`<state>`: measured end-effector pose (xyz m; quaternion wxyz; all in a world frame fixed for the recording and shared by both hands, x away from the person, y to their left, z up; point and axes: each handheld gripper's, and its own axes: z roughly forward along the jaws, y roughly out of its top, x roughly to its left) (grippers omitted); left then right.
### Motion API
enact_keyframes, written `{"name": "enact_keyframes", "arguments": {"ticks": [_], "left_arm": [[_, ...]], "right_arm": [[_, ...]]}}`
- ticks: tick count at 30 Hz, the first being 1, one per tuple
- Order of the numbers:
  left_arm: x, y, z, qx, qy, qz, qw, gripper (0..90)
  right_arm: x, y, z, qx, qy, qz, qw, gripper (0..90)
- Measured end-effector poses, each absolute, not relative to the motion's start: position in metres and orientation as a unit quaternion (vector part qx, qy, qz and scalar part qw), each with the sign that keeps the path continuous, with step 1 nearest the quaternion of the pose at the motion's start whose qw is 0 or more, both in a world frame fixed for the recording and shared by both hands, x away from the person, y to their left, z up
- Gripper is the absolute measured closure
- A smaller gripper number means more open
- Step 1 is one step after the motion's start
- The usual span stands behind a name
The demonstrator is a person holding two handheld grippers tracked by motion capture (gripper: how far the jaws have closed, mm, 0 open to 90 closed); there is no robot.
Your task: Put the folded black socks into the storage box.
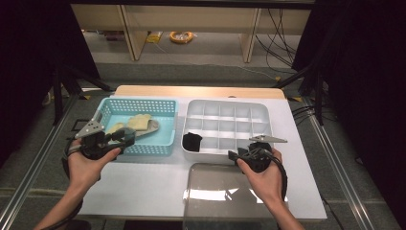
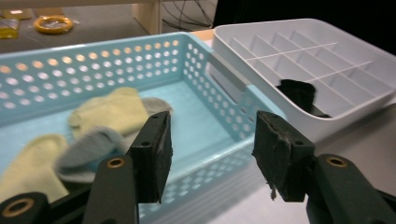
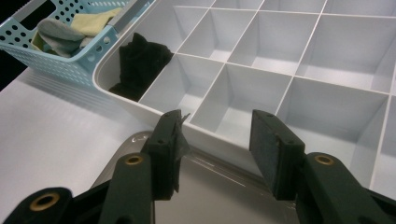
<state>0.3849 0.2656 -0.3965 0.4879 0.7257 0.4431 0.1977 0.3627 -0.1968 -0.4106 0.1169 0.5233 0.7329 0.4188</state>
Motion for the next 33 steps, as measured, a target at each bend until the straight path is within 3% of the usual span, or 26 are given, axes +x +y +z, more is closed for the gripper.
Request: {"name": "enact_keyframes", "arguments": {"ticks": [6,16,22,33], "left_arm": [[0.408,0.274,-0.395,0.734,0.458,0.195,0.462,46.6],[0.455,0.288,-0.404,0.797,0.463,0.174,0.346,48.7],[0.471,0.281,-0.413,0.811,0.461,0.173,0.317,50.3],[0.484,0.275,-0.423,0.857,0.419,0.187,0.234,73.4]], "right_arm": [[0.358,-0.199,-0.408,0.52,0.73,0.426,0.12,57.2],[0.349,-0.197,-0.409,0.529,0.724,0.431,0.102,69.1],[0.345,-0.199,-0.409,0.532,0.722,0.431,0.103,70.1],[0.345,-0.201,-0.411,0.532,0.72,0.433,0.104,69.9]]}}
